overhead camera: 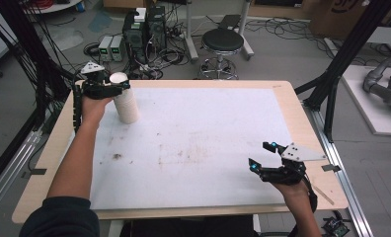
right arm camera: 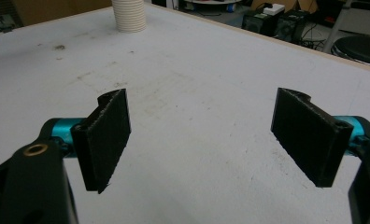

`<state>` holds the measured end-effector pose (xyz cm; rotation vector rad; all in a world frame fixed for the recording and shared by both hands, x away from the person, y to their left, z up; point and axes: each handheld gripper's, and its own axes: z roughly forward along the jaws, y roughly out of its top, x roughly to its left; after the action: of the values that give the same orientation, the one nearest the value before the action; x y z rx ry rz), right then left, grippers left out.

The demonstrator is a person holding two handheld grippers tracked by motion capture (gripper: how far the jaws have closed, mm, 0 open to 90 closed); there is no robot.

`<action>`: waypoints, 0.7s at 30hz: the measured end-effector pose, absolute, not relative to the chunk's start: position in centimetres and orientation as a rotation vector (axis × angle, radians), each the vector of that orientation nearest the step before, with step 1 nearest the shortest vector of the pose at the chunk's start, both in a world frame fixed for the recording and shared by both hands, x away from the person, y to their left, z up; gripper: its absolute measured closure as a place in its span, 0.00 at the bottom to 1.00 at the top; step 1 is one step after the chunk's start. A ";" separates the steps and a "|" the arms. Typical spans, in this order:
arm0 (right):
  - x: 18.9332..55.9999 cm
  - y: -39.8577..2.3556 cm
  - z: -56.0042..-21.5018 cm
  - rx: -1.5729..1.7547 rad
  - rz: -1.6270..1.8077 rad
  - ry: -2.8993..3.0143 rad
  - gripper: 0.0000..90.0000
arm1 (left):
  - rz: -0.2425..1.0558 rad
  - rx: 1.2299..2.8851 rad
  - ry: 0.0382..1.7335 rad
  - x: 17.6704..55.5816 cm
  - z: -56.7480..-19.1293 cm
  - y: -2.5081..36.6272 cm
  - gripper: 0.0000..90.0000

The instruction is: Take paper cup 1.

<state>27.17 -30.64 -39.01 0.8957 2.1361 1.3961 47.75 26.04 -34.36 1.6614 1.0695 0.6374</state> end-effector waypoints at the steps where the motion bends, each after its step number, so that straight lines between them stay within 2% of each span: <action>1: 27.2 -30.6 -39.0 0.896 1.396 2.136 0.23 | 0.641 1.661 1.065 47.7 -34.3 26.1 0.36; 11: 27.2 -30.6 -39.0 0.895 1.401 2.137 0.23 | 0.654 1.593 1.017 46.9 -33.0 26.8 0.37; 21: 27.1 -30.5 -38.8 0.896 1.408 2.134 0.23 | 0.687 1.545 0.966 46.1 -29.7 27.5 0.38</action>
<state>27.14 -30.52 -38.83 0.8959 2.1342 1.4080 46.11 27.45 -29.65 1.5454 0.9662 0.6865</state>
